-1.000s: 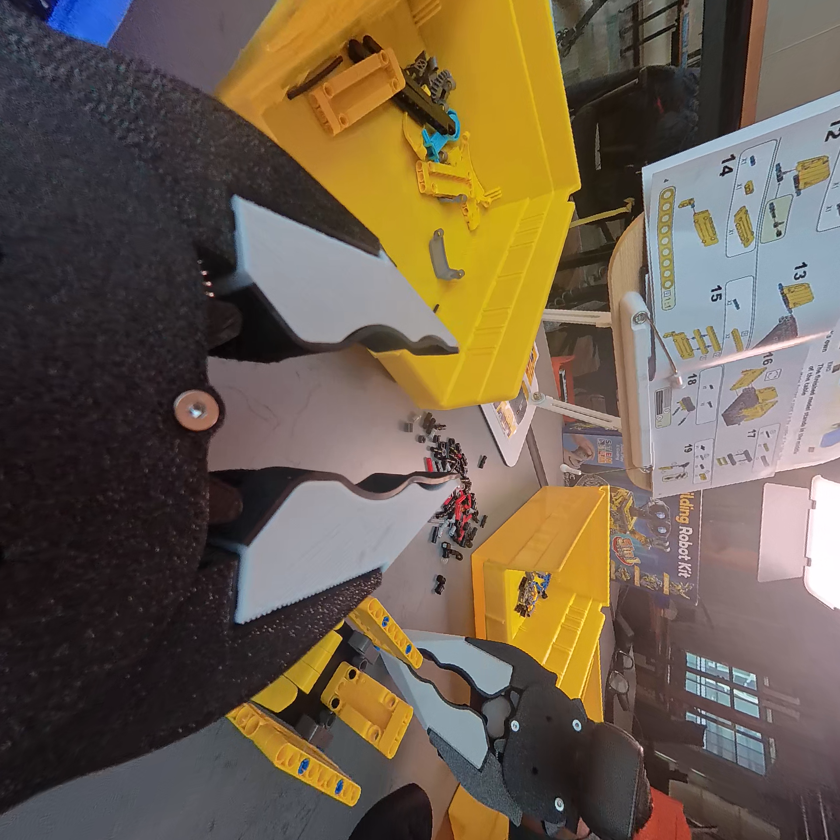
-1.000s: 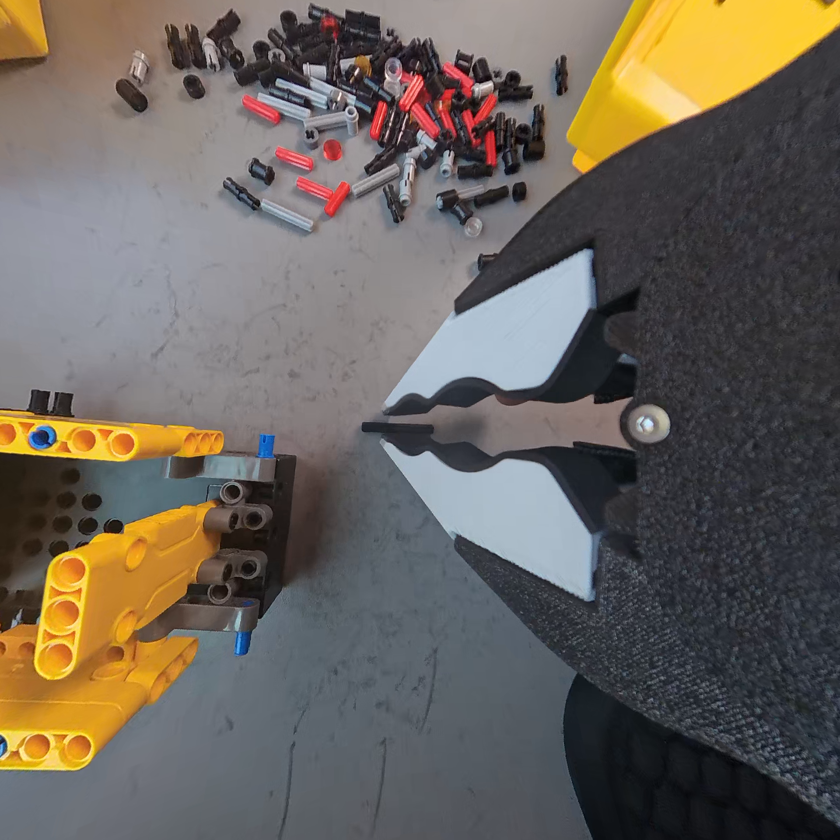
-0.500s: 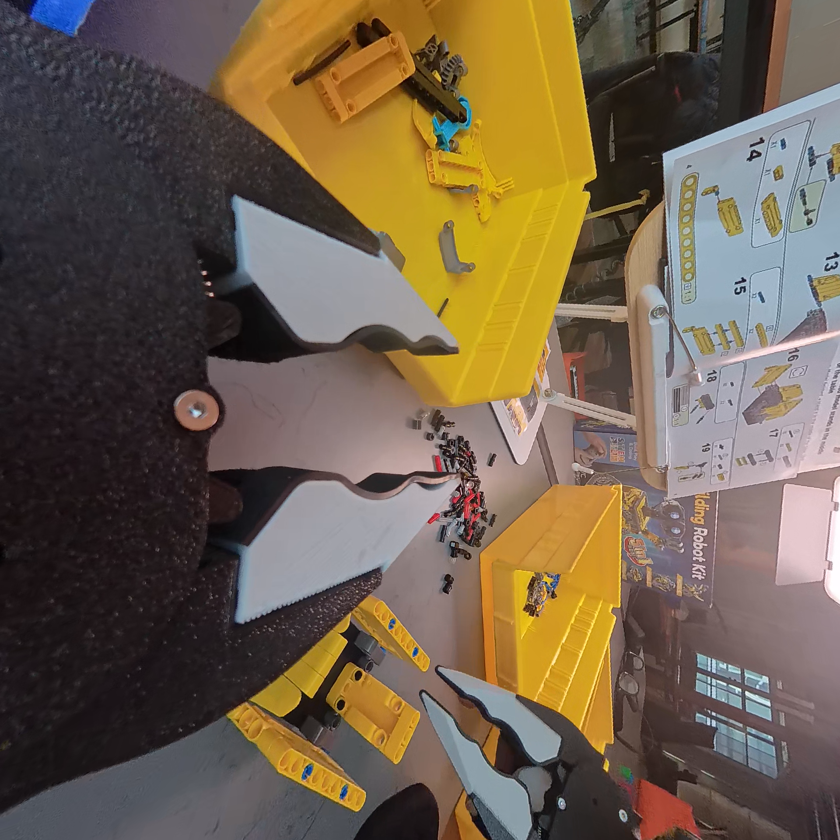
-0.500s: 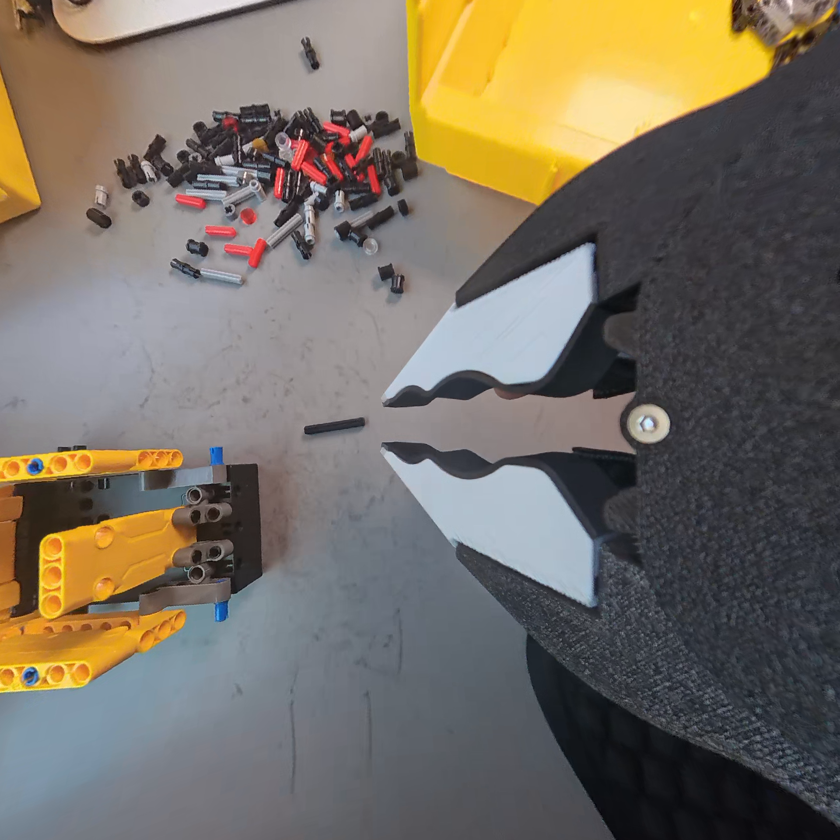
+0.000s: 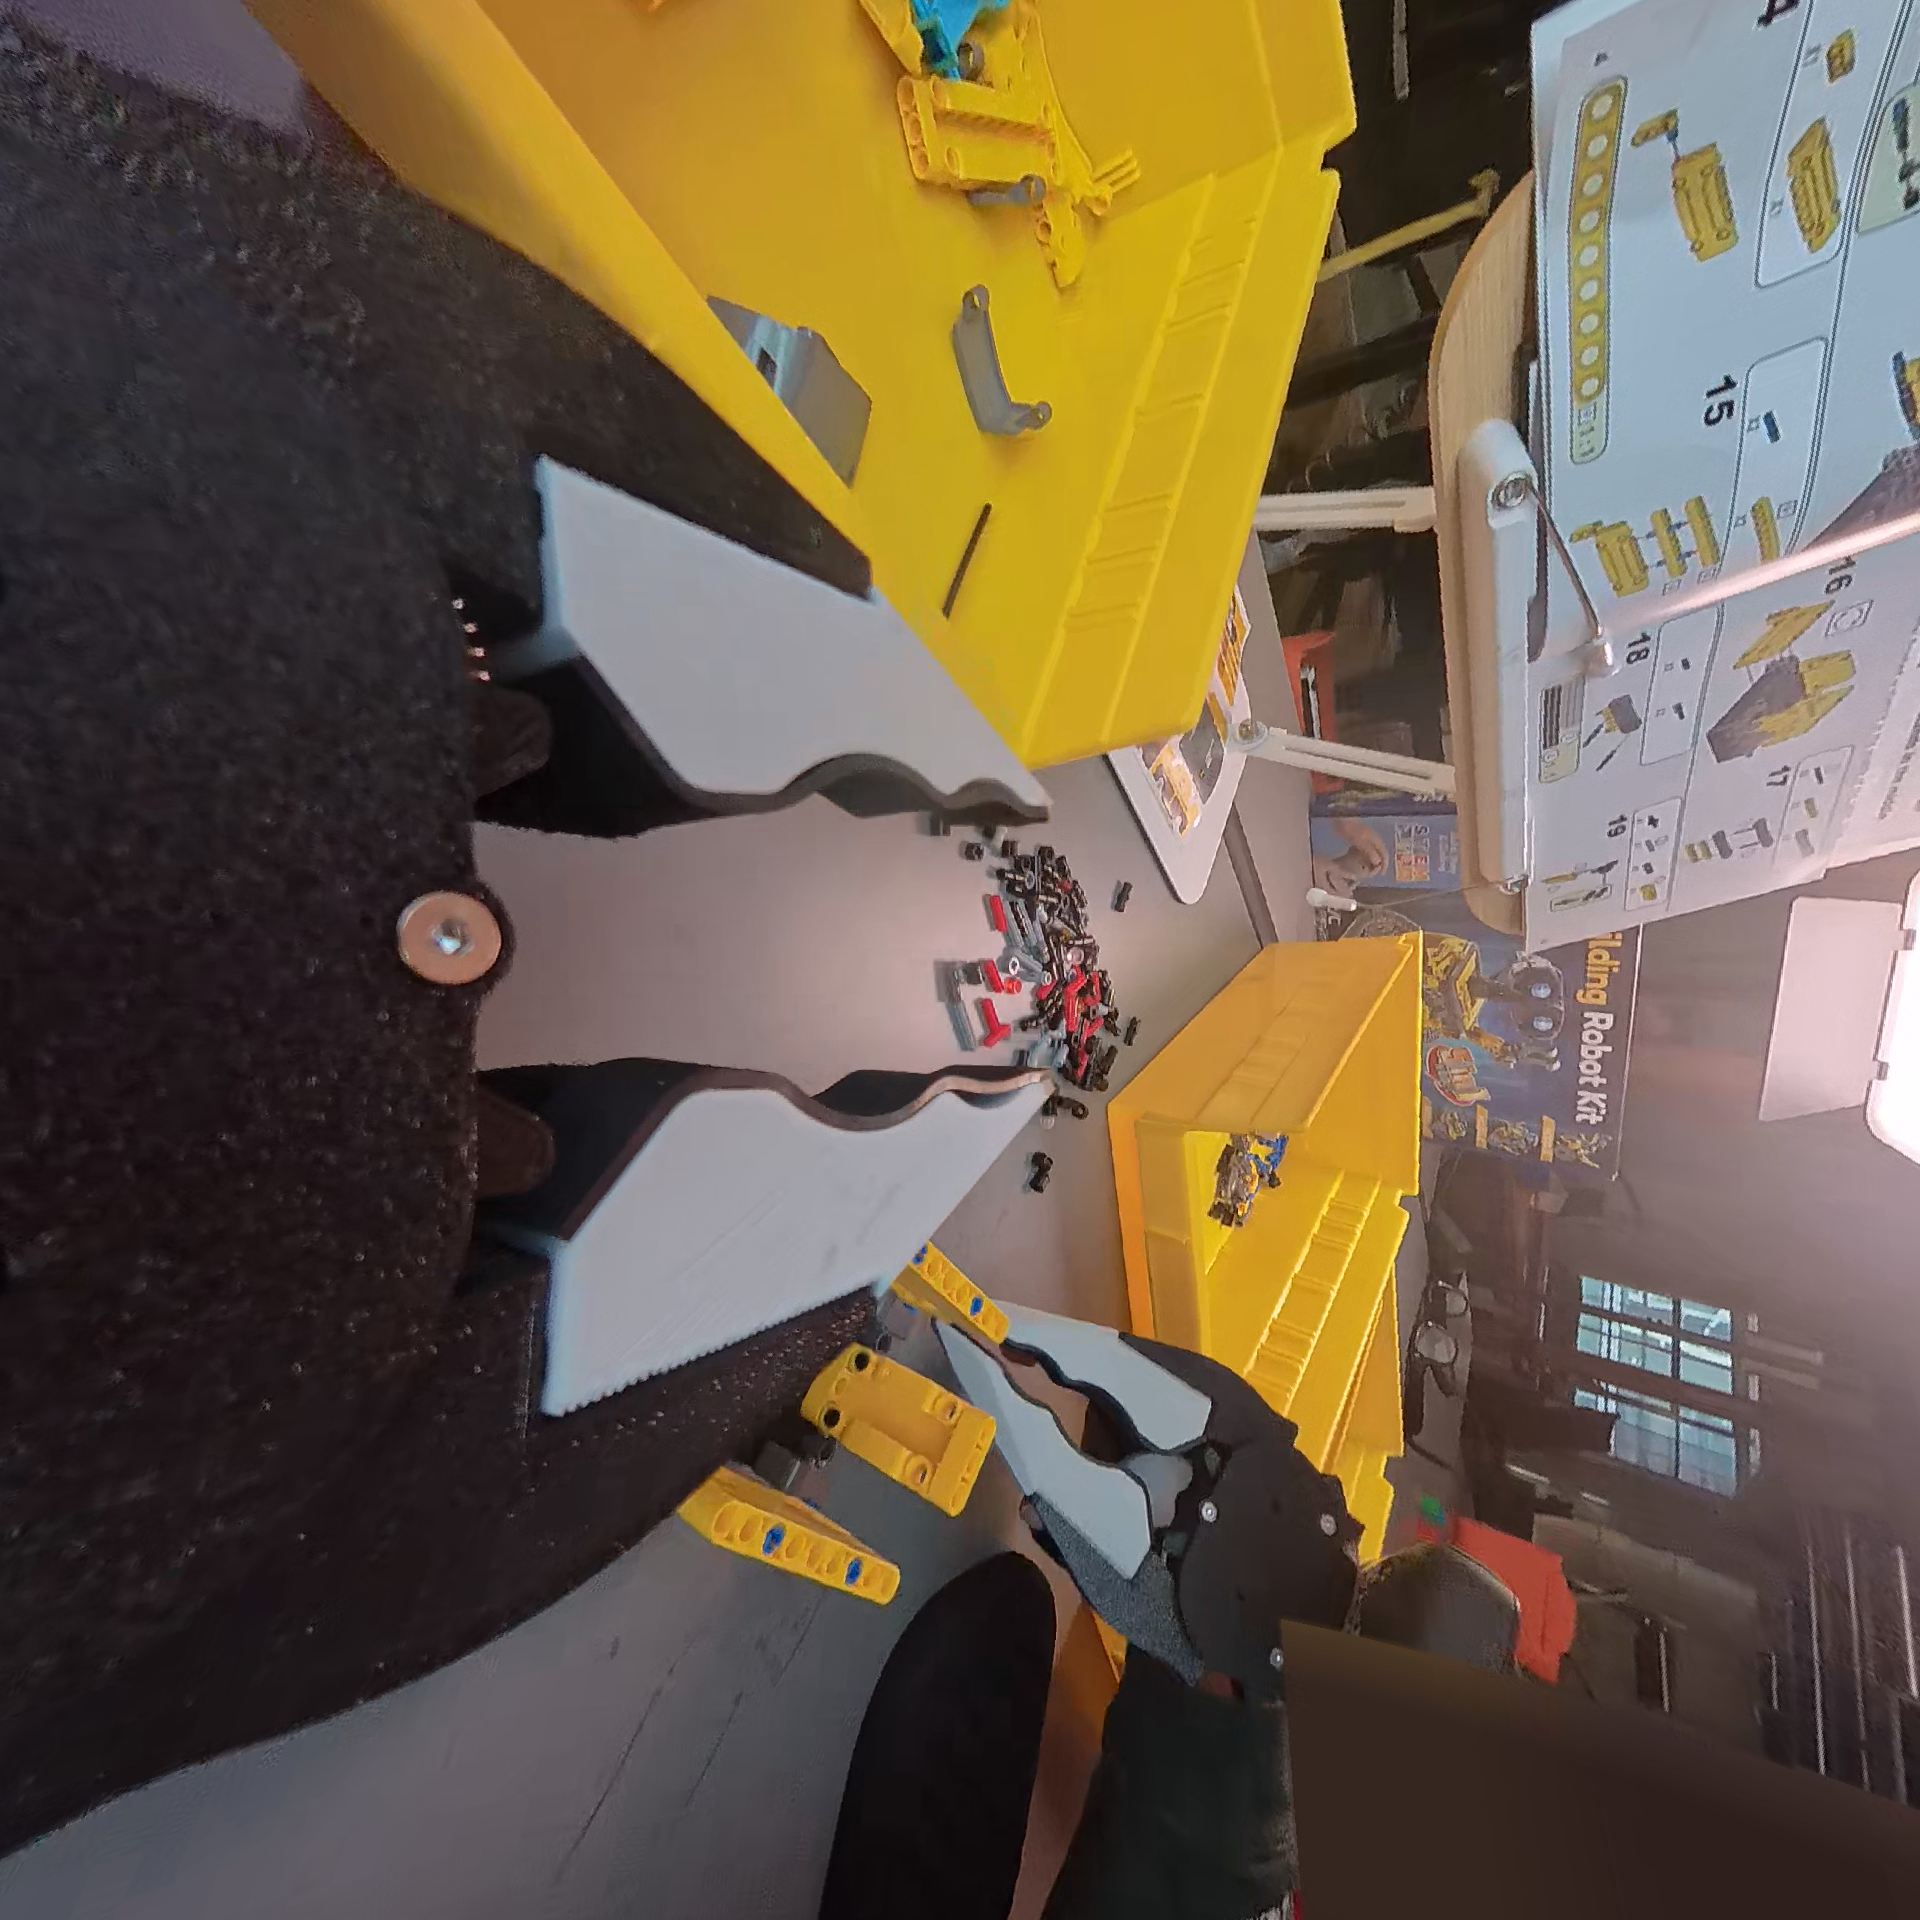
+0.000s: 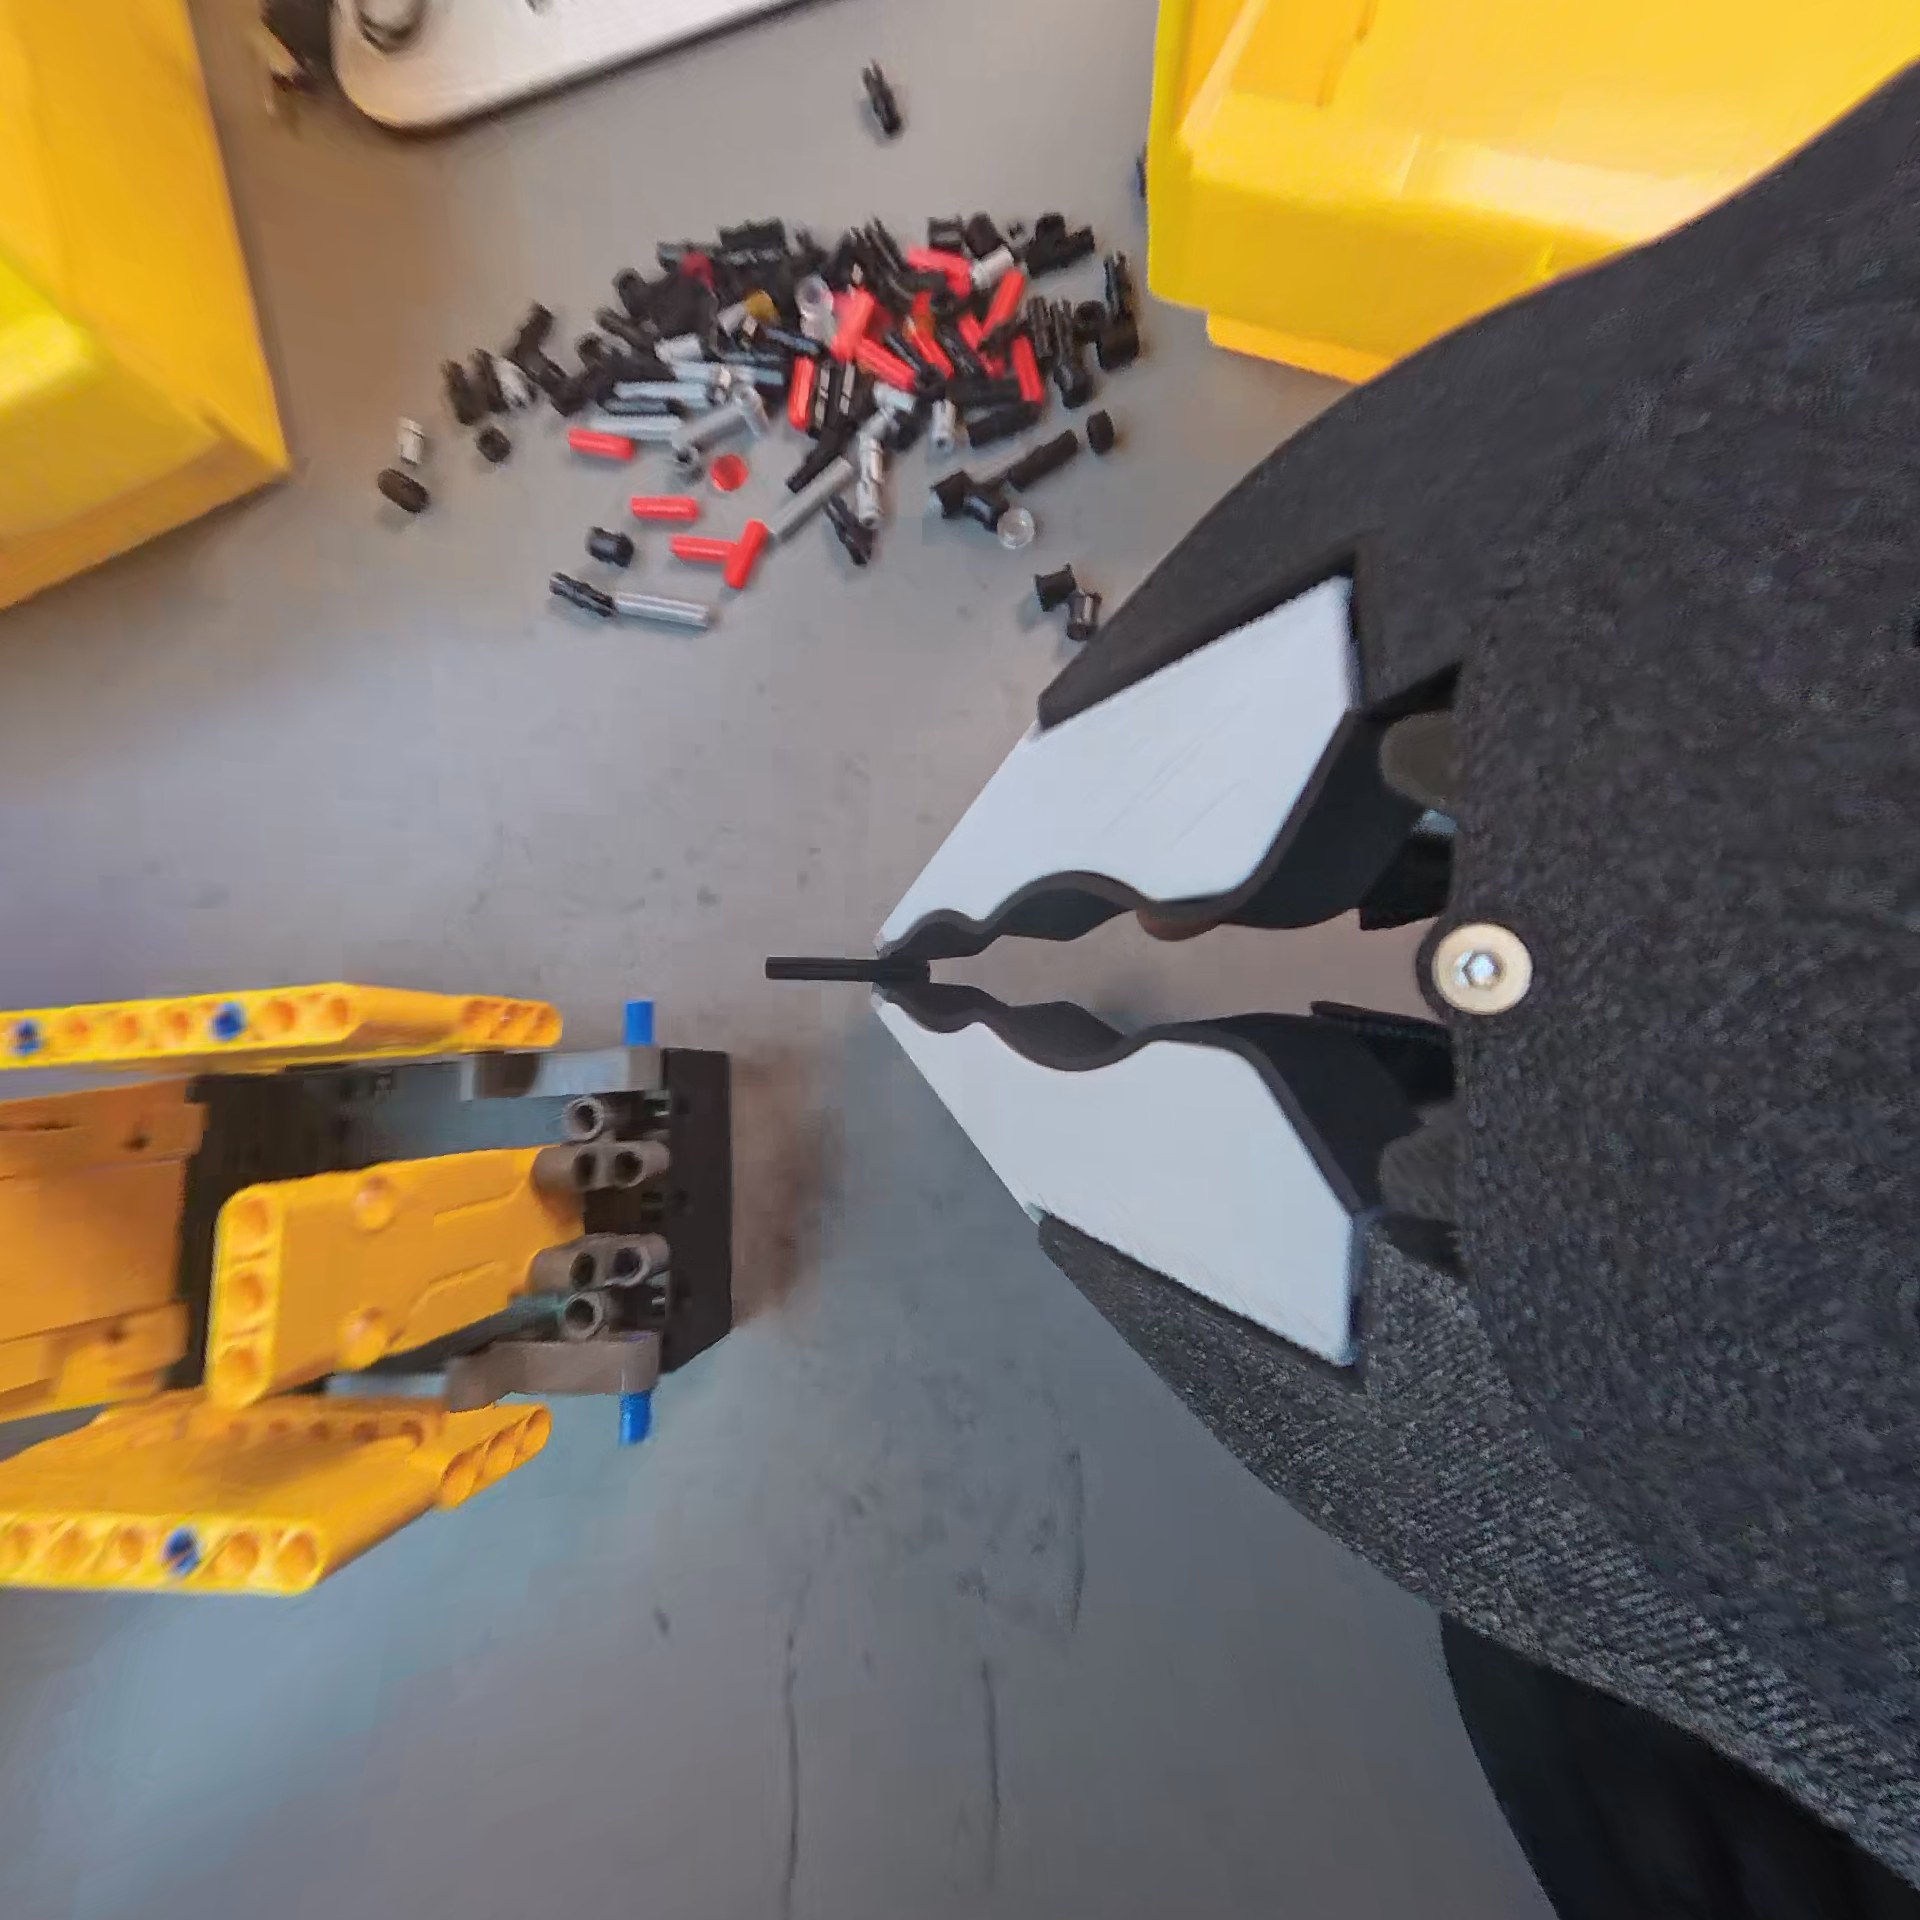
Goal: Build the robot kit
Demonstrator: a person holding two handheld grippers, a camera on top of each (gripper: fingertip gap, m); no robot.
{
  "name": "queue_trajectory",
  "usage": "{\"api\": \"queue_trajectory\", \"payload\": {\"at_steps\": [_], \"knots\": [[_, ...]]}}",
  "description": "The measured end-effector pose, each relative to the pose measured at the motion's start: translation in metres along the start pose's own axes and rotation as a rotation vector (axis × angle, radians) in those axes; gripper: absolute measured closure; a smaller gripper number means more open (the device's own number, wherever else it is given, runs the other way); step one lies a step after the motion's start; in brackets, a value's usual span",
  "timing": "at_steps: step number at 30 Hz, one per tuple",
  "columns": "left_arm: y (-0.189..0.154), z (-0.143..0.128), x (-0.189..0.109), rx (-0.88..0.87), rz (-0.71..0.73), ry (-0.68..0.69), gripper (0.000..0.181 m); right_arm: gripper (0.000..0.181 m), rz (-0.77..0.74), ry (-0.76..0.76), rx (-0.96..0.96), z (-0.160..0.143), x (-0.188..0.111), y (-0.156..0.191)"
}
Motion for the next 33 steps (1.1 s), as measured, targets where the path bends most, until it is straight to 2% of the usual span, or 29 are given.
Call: {"api": "queue_trajectory", "payload": {"at_steps": [3, 6, 9, 13, 18, 22, 27, 29, 33], "knots": [[-0.010, 0.005, 0.003, -0.065, -0.148, -0.045, 0.141, 0.178, -0.174, -0.226, -0.155, 0.014, -0.017, 0.014], [-0.021, 0.012, 0.006, -0.138, -0.294, -0.083, 0.144, 0.178, -0.416, -0.352, -0.352, 0.028, -0.031, 0.031], [-0.032, 0.016, 0.010, -0.175, -0.388, -0.088, 0.146, 0.179, -0.599, -0.423, -0.542, 0.042, -0.039, 0.046], [-0.047, 0.020, 0.014, -0.190, -0.448, -0.096, 0.151, 0.179, -0.746, -0.491, -0.729, 0.059, -0.040, 0.061], [-0.058, 0.025, 0.016, -0.212, -0.463, -0.118, 0.157, 0.180, -0.815, -0.529, -0.858, 0.072, -0.032, 0.070], [-0.063, 0.029, 0.017, -0.217, -0.445, -0.133, 0.160, 0.180, -0.815, -0.542, -0.921, 0.078, -0.024, 0.076], [-0.063, 0.032, 0.015, -0.214, -0.410, -0.140, 0.166, 0.180, -0.800, -0.541, -0.968, 0.080, -0.015, 0.079], [-0.062, 0.032, 0.014, -0.201, -0.409, -0.136, 0.177, 0.180, -0.797, -0.540, -0.981, 0.080, -0.012, 0.080], [-0.061, 0.032, 0.013, -0.151, -0.378, -0.113, 0.179, 0.179, -0.786, -0.544, -0.975, 0.080, -0.010, 0.079]]}}
Point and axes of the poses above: each gripper's, where its closed fingertips meet, x out along the fingers, z out of its top, y = z × x across the jaws, the point moved 10 cm from there along -x, back along the fingers, and after that the axes turned 9 degrees about x, right-handed, at the moved point
